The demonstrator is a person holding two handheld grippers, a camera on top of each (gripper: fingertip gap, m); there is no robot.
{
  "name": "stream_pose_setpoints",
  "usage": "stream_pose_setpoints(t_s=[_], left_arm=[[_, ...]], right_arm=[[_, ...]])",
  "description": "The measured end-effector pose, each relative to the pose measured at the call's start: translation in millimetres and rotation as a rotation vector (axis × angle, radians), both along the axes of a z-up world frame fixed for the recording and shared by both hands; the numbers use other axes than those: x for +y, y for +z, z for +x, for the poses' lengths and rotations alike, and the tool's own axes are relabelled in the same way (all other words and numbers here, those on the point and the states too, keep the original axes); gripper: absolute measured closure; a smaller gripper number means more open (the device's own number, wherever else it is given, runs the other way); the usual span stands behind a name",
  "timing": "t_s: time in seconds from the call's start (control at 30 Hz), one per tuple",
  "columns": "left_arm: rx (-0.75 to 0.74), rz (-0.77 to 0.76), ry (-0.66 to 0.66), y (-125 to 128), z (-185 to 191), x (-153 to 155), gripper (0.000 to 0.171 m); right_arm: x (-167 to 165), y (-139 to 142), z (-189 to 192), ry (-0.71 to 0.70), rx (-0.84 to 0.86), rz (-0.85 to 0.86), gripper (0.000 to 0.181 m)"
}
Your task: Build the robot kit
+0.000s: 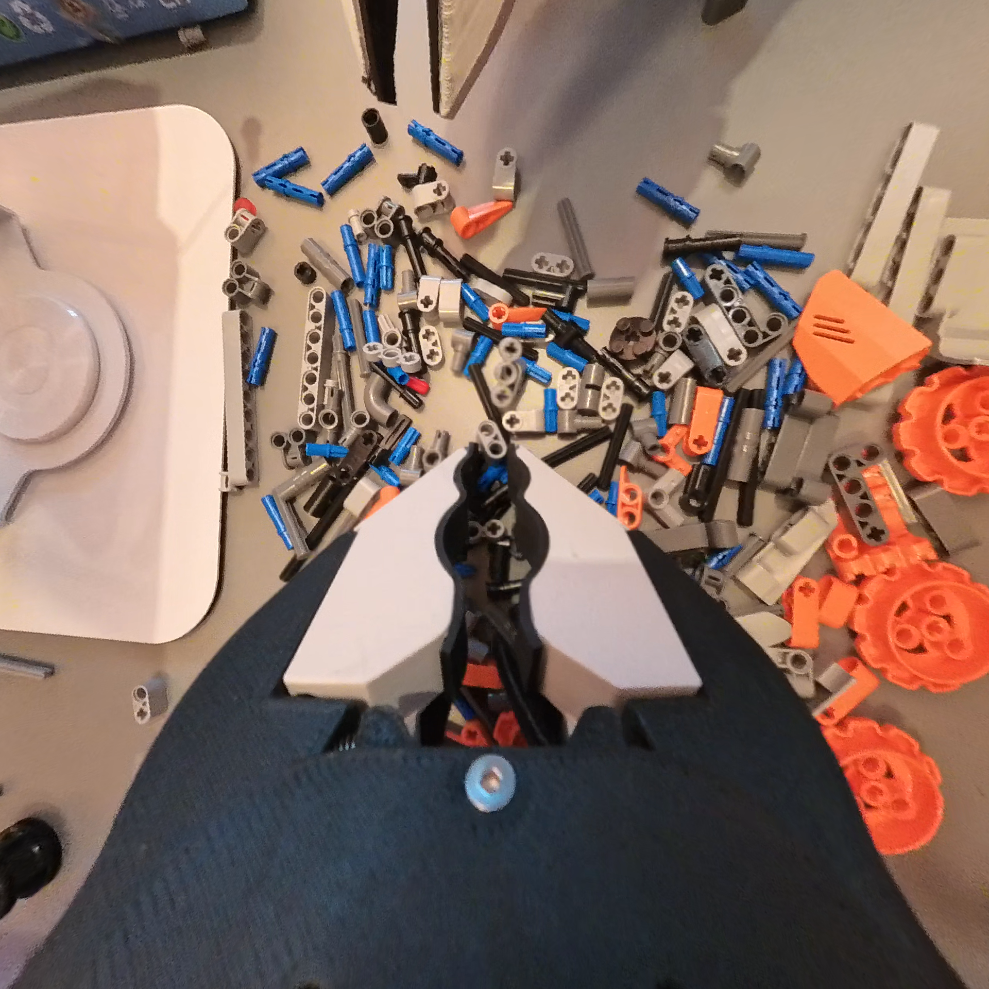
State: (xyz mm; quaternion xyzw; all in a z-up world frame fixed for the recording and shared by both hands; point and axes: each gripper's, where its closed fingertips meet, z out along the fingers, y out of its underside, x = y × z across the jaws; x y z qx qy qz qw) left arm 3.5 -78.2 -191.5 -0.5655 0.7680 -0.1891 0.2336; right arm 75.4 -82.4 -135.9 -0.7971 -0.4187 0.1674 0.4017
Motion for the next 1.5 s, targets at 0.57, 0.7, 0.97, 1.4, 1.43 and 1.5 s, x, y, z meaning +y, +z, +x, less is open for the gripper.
stream_pose_setpoints(t_s=[0.57,0.7,0.97,1.4,1.43,1.5], left_arm=[[-0.079,0.047,0.086,14.2,11.8,21.9,0.152],[-0.076,0.067,0.078,9.0,29.9,23.8,0.151],[-0.063,0.098,0.064,1.7,38.4,22.4,0.168],[-0.065,0.070,0.019,14.5,8.3,9.6,0.161],[-0.069,0.067,0.026,16.5,5.8,10.6,0.160],[-0.076,0.067,0.045,18.7,1.2,14.0,0.159]], right_arm=[[0.0,-0.6,-0.2,0.001,0.000,-0.002,0.171],[0.1,-0.2,0.2,0.000,0.000,-0.001,0.171],[-0.6,2.2,0.8,0.000,0.000,0.007,0.171],[1.8,7.2,8.8,-0.026,0.011,0.019,0.171],[2.1,7.8,10.0,-0.030,0.009,0.021,0.171],[2.3,9.3,12.2,-0.036,0.012,0.024,0.171]])
